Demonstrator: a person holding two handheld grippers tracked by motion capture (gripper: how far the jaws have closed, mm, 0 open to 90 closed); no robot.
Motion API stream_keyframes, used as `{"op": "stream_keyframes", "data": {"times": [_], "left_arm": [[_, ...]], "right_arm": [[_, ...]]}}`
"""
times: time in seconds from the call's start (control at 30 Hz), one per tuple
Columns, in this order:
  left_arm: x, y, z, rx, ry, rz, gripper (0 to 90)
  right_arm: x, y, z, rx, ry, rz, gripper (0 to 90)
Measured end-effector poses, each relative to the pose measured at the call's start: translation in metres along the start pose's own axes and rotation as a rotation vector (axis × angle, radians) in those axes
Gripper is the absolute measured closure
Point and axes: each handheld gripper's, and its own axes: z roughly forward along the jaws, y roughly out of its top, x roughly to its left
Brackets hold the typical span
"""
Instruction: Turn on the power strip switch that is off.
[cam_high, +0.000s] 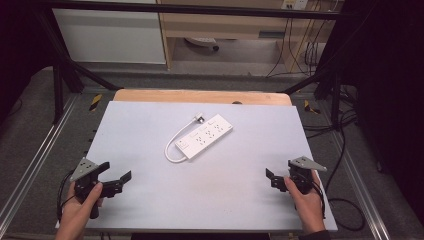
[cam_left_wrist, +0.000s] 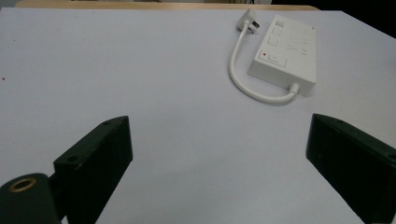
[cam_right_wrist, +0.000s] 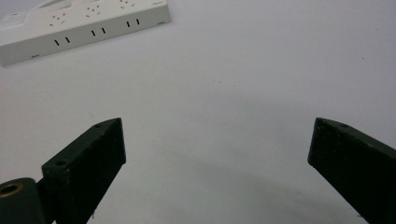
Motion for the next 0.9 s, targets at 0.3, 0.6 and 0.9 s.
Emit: {"op": "stream_keyframes", "data": {"times": [0.3, 0.6, 0.9], "left_arm": [[0.0, 0.002, -0.002, -0.012, -0.02, 0.005, 7.2], [-0.003, 0.005, -0.004, -0.032, -0.045, 0.023, 6.4], [-0.008, 0.012, -0.002, -0.044, -0.071, 0.016, 6.4]], "right_arm": [[0.002, 0.001, 0.0, 0.0, 0.005, -0.018, 4.8], [0.008, 0.003, 0.002, -0.002, 0.031, -0.061, 3.6], [0.011, 0.004, 0.003, 0.004, 0.05, -0.074, 3.0]]}}
